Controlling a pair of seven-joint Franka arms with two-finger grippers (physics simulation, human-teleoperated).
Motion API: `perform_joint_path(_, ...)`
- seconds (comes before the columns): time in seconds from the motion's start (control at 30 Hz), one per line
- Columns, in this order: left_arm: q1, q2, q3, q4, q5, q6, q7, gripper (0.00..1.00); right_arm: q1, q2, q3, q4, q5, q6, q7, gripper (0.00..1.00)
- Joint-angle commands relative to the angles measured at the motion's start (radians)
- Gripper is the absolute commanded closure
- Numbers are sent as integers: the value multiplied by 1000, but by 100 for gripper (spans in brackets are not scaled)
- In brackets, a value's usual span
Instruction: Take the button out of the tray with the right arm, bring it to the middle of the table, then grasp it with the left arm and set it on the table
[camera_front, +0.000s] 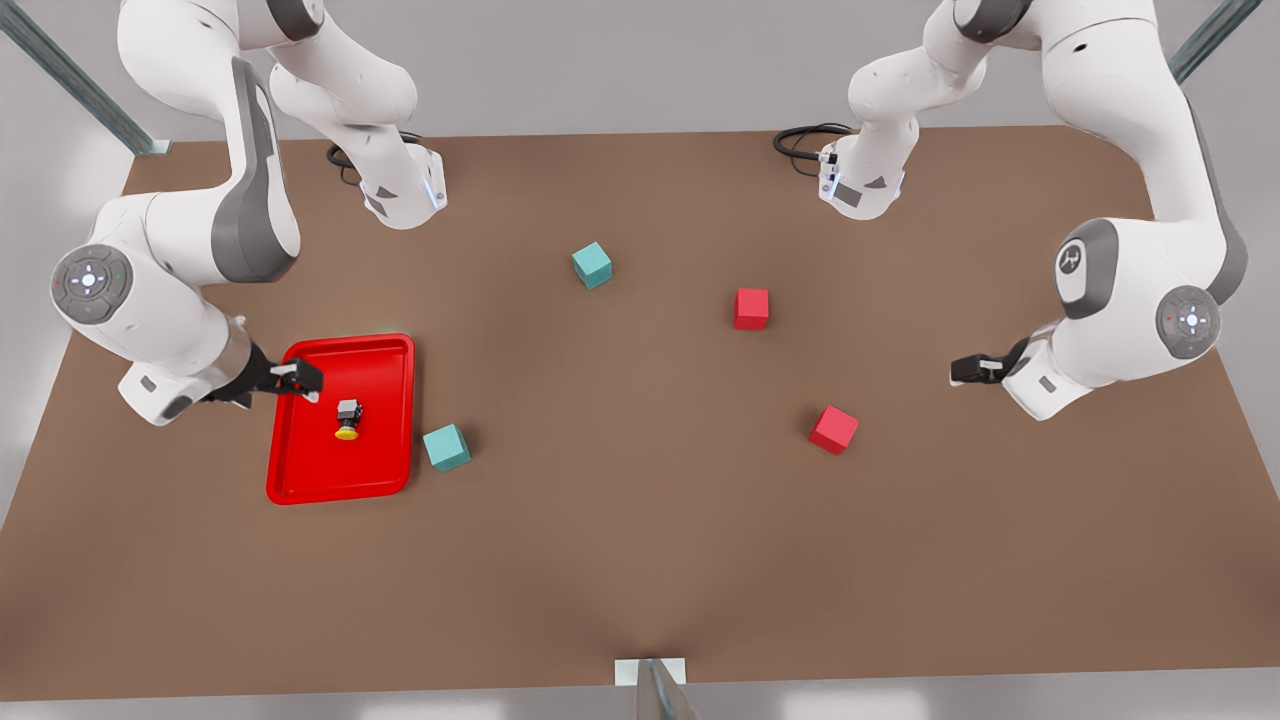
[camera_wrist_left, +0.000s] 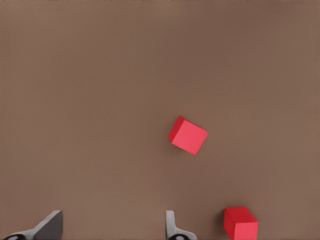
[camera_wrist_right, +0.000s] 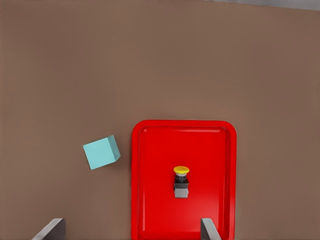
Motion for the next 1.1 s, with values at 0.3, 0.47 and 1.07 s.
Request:
perform_joint_path(0.3, -35, 30, -5, 31, 86, 4, -70, 0, 14, 123, 2, -6, 15, 33, 18, 0)
perform_joint_path(0.47, -41, 32, -5, 31, 84, 1, -78, 0, -31, 236, 0, -10, 12, 43, 35, 0)
perform_joint_path(1.07, -46, 46, -5, 34, 86, 0, -94, 0, -314, 151, 141, -619, 5, 584, 4, 0)
